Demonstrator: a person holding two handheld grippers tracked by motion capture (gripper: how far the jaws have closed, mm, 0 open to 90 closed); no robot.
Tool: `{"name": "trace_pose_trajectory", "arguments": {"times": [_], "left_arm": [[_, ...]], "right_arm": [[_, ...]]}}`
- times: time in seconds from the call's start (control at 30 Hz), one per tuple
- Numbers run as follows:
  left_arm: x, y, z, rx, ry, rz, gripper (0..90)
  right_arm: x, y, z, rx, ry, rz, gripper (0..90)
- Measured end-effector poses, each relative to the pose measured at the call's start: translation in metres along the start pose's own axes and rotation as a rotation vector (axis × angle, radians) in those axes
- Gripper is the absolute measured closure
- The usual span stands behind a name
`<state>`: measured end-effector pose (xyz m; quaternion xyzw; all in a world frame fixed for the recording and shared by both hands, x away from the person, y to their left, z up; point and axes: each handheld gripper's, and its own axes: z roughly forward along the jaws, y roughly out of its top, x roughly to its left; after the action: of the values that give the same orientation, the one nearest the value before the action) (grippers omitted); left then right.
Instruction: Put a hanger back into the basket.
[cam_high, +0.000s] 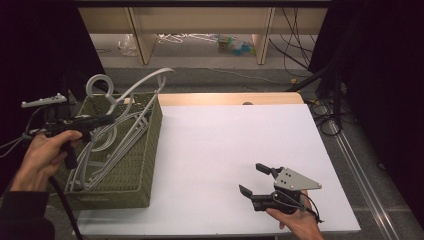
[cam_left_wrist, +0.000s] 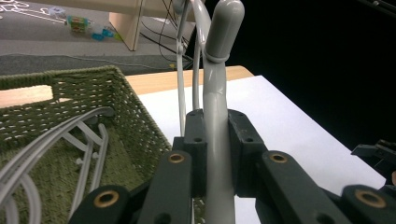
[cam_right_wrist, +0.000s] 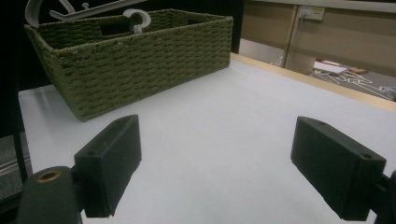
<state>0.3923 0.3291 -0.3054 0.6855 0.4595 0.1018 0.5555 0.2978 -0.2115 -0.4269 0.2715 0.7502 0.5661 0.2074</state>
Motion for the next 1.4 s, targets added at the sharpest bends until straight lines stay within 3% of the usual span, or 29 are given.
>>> {"name": "trace_pose_trajectory", "arguments": {"times": [0.07,0.13,0.17,0.43,0.5,0.57,0.87,1.2,1.4], "left_arm": [[0.011,-0.001,-0.001,0.014,0.038,-0.005,79.1],[0.015,-0.002,-0.002,0.022,0.049,-0.004,79.1],[0.018,-0.004,-0.003,0.024,0.058,-0.005,79.1],[0.037,-0.014,-0.014,0.005,0.068,-0.015,79.0],[0.041,-0.015,-0.016,0.012,0.086,-0.006,79.0],[0.046,-0.017,-0.016,0.018,0.106,-0.011,79.1],[0.06,-0.027,-0.021,0.053,0.097,0.012,79.1],[0.07,-0.041,-0.017,0.094,0.093,0.002,79.0],[0.077,-0.047,-0.015,0.11,0.079,-0.027,79.0]], "right_arm": [[-0.001,0.0,0.0,0.004,0.016,0.004,17.1],[0.0,0.0,-0.001,0.013,0.006,0.003,17.1],[0.001,0.0,-0.001,0.021,0.021,0.025,17.1],[0.0,-0.001,0.002,0.004,0.013,0.007,17.2],[0.002,-0.001,0.001,0.028,0.013,0.027,17.2],[0.0,-0.001,0.001,0.015,0.007,0.008,17.2],[0.0,-0.001,0.001,0.014,0.005,0.012,17.2],[-0.001,-0.001,0.0,0.021,0.008,0.008,17.2],[-0.002,-0.001,0.0,0.019,0.007,0.008,17.2]]}}
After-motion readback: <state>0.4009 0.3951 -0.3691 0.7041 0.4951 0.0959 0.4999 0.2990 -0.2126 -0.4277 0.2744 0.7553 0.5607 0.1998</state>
